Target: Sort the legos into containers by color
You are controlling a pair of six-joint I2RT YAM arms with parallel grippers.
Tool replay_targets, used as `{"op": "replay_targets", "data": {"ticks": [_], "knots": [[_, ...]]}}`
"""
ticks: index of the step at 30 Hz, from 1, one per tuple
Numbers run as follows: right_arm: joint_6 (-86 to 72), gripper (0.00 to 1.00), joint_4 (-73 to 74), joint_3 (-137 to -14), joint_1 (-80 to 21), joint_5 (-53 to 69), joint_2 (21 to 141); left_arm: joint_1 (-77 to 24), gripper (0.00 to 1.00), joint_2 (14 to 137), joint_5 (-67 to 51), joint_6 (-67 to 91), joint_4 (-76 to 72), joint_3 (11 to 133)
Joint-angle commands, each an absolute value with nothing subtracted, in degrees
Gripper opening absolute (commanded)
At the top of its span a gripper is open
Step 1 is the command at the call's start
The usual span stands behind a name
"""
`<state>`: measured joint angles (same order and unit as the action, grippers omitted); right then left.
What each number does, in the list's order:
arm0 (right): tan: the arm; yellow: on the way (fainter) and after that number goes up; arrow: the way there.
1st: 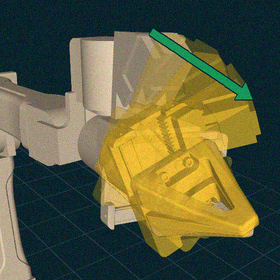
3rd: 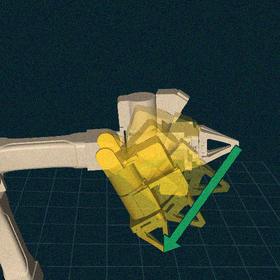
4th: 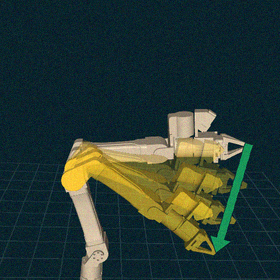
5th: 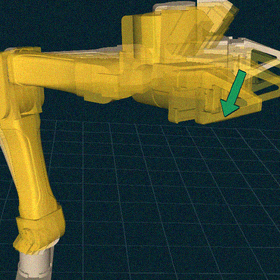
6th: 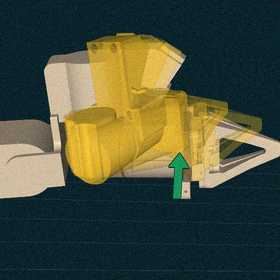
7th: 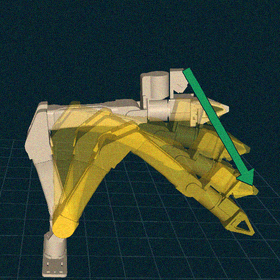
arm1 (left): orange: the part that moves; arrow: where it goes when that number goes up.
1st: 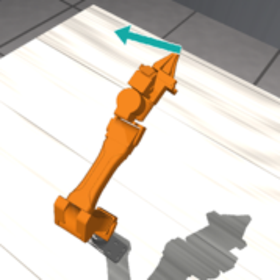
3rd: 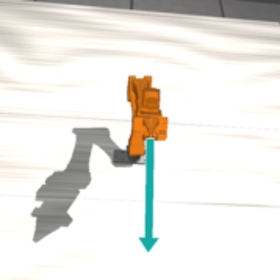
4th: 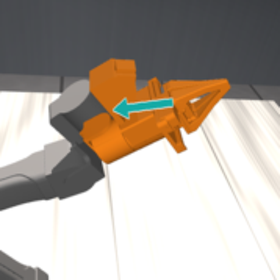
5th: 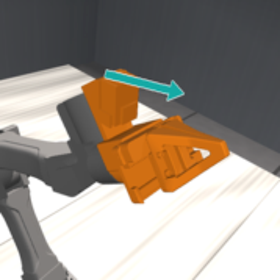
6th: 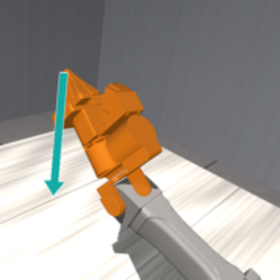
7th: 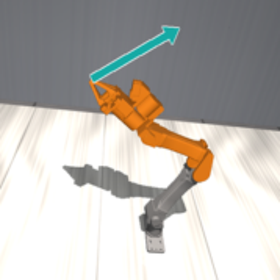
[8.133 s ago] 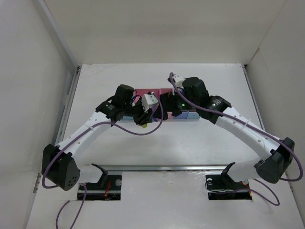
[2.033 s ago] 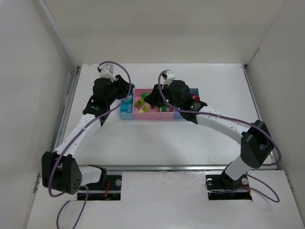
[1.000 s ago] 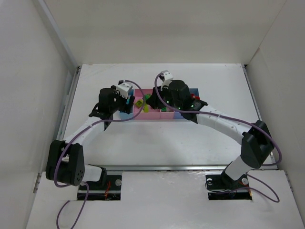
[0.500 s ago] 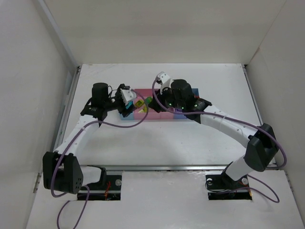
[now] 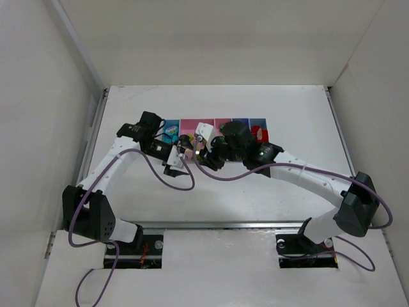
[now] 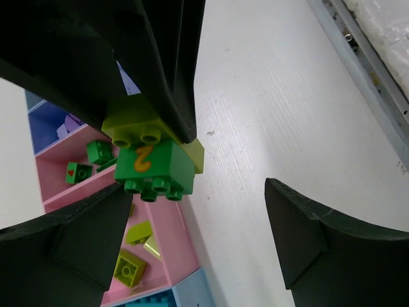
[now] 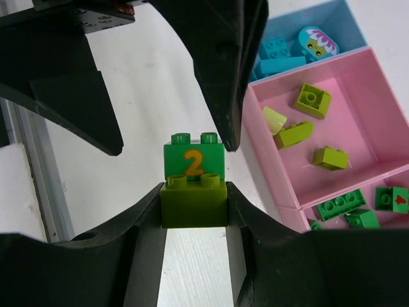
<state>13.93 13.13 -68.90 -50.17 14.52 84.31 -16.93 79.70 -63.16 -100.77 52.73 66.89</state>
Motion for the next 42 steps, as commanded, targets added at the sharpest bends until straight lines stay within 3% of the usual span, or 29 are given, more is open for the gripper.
{"op": "replay_targets", "data": {"ticks": [1, 7, 15, 19, 20, 24, 26, 28, 31, 33, 37, 40, 42], "knots": [[18.9, 0.0, 8.79, -68.82, -50.45, 16.08, 81.47, -17.93, 0.81, 79.18, -67.49, -105.23, 58.02, 68.29], [19.95, 0.0, 9.32, -68.82, -50.98, 18.89, 82.09, -17.93, 0.81, 79.19, -66.97, -99.94, 54.41, 68.82], [19.42, 0.0, 9.32, -70.75, -52.73, 19.42, 84.64, -17.93, 0.63, 79.19, -70.05, -84.3, 43.95, 68.29], [18.81, 0.0, 9.32, -71.28, -52.73, 18.02, 85.17, -17.93, 0.39, 79.19, -69.43, -83.76, 43.42, 67.68], [18.29, 0.0, 9.32, -71.28, -52.73, 18.02, 85.17, -17.93, 0.26, 79.19, -68.82, -83.76, 43.42, 67.07], [17.67, 0.0, 9.32, -71.28, -52.73, 14.87, 85.17, -17.93, 0.0, 78.66, -66.89, -83.76, 43.42, 66.54], [16.18, 0.0, 9.32, -70.67, -52.73, 11.71, 84.56, -17.93, 0.0, 78.14, -65.84, -83.76, 42.81, 66.53], [15.39, 0.0, 9.32, -69.09, -52.73, 5.32, 84.03, -15.48, 0.0, 78.13, -65.3, -74.24, 37.39, 65.4], [13.1, 0.0, 9.32, -64.0, -52.73, -3.3, 82.79, -9.51, 0.0, 77.61, -60.4, -45.57, 13.95, 60.66], [10.39, 0.0, 9.32, -60.74, -52.73, -6.49, 80.17, -7.04, 0.0, 77.09, -56.8, -35.12, -0.53, 58.2], [4.6, 0.0, 6.51, -57.83, -52.73, -13.08, 76.56, -6.58, 0.0, 77.61, -51.68, -24.98, -8.42, 56.17], [-4.78, 0.0, 4.31, -57.22, -50.29, -26.84, 75.85, -10.96, 0.0, 80.49, -47.31, -16.28, -14.12, 56.16], [-9.21, 0.0, 3.78, -58.09, -47.49, -25.59, 75.32, -12.82, 0.0, 82.17, -44.84, -10.84, -16.69, 56.68]]}}
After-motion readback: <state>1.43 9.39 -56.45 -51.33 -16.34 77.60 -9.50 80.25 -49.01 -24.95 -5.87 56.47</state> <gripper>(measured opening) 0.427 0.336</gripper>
